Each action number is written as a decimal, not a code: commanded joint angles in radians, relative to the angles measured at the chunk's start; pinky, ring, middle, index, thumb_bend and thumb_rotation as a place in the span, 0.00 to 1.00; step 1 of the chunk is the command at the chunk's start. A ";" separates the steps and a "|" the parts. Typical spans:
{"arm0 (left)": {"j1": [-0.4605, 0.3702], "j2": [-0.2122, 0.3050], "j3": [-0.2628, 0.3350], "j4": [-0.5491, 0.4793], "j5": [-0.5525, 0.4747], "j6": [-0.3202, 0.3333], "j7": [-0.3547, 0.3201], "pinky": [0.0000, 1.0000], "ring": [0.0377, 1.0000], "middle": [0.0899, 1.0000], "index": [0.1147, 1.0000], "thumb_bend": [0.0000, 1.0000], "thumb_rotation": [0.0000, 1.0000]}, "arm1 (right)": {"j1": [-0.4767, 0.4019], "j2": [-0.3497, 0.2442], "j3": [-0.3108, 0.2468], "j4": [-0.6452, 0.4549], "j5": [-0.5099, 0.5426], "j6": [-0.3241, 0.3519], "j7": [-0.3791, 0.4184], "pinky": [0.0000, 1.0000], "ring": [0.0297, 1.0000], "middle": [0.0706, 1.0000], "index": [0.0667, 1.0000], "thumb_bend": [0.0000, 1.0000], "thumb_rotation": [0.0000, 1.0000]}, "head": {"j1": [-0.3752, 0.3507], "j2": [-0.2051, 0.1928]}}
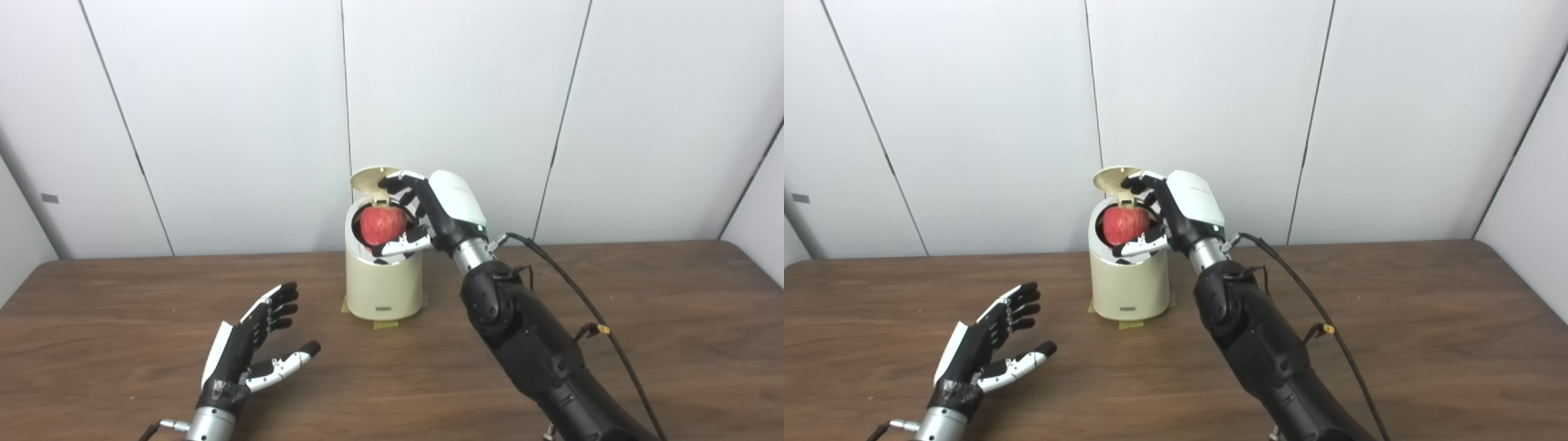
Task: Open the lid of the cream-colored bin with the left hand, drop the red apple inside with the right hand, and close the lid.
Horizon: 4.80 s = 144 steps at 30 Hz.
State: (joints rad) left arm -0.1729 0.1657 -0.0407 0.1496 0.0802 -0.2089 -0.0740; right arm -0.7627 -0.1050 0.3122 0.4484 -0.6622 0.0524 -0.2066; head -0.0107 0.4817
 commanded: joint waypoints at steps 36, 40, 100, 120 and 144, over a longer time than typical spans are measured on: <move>0.009 -0.027 -0.013 0.052 0.002 -0.057 0.010 0.79 0.82 0.85 0.85 0.65 0.08 | 0.356 0.022 -0.326 -0.342 0.565 -0.306 -0.008 0.37 0.46 0.58 0.65 0.71 0.16 | -0.004 0.003; 0.009 -0.031 -0.012 0.043 -0.004 -0.053 0.008 0.76 0.81 0.85 0.86 0.64 0.07 | 0.456 -0.039 -0.277 -0.382 0.669 -0.271 0.171 0.49 0.59 0.68 0.69 0.75 0.29 | 0.009 0.006; -0.711 0.165 -0.265 0.143 0.498 0.158 -0.145 0.78 0.91 0.92 0.90 0.89 0.43 | 0.543 -0.008 -0.351 -0.236 0.768 -0.375 0.347 0.64 0.73 0.82 0.82 0.81 0.50 | 0.027 -0.015; -0.730 0.215 -0.291 0.126 0.596 0.141 -0.182 1.00 1.00 0.91 0.90 0.87 0.44 | 0.529 0.004 -0.353 -0.210 0.752 -0.377 0.332 0.64 0.73 0.82 0.82 0.82 0.51 | 0.023 -0.015; -0.682 0.231 -0.259 0.082 0.541 0.114 -0.226 0.96 0.93 0.89 0.88 0.87 0.41 | 0.526 0.024 -0.355 -0.221 0.715 -0.356 0.296 0.62 0.72 0.81 0.80 0.84 0.53 | 0.009 -0.007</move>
State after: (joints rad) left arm -0.8256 0.3765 -0.3123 0.2524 0.6297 -0.0908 -0.2963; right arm -0.2279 -0.0930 -0.0434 0.2275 0.0537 -0.2837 0.1055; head -0.0015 0.4740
